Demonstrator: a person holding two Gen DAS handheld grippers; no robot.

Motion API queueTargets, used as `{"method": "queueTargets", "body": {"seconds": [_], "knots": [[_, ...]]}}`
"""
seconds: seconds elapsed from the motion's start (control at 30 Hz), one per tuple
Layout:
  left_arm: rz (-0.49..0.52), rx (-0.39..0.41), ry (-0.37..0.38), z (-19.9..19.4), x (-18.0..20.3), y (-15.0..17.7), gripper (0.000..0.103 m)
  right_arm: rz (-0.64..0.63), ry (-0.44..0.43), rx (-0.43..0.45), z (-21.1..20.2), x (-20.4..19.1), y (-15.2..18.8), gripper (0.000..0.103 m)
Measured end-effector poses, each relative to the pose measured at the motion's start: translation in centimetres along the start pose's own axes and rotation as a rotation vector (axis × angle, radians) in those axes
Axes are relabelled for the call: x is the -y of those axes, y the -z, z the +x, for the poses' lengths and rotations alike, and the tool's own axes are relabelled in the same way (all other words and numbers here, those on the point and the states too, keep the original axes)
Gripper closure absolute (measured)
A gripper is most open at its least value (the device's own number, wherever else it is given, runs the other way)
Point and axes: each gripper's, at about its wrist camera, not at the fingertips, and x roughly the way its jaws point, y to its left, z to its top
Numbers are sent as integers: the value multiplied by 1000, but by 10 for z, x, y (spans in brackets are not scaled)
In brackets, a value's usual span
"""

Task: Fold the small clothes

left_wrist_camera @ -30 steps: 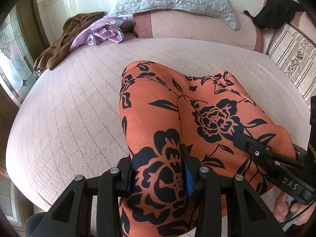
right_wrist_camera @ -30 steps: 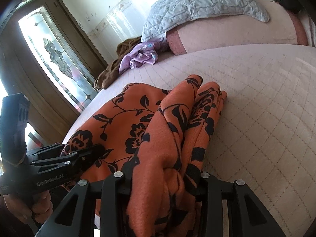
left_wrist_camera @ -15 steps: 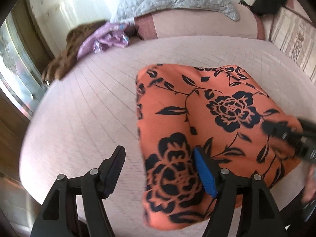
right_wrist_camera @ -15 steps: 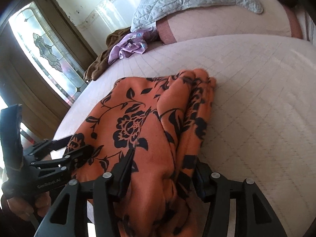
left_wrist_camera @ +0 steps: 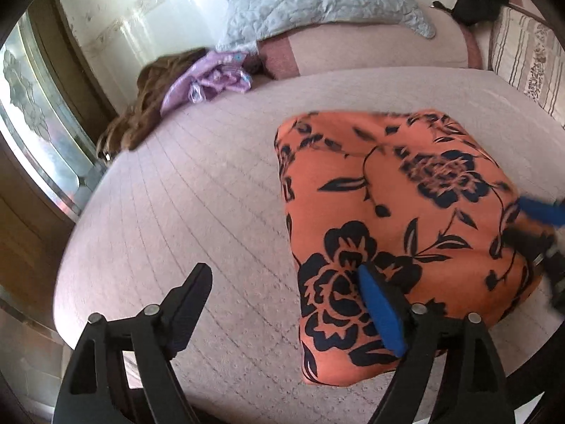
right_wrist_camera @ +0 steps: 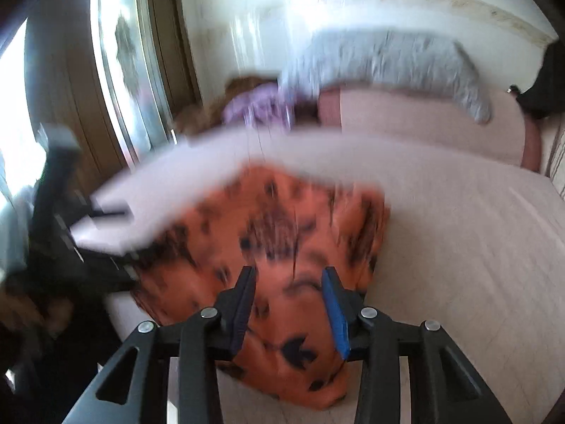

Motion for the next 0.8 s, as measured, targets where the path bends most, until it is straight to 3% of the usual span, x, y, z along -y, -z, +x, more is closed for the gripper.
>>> {"method": "queueTargets", "body": {"seconds": [0.03,0.3,0.37,0.47,0.8], "knots": [[-17,0,6,1,-2,1,17,-36,38,-75,16,-4,6,62],[13,9,-46,-18,0,-6,17,43,28,-67,6,4,-4,61],[7,28,-58,-28,-3,-8,17,59,32,-37,-5,3,-3,60],[-28,67,-46,-49,-11,-13,17,94,54,37,-29,-3,-2,49],[-90,138,-17,-102,-22,-23,16,177,103,195,-102,-16,-9,46]]}}
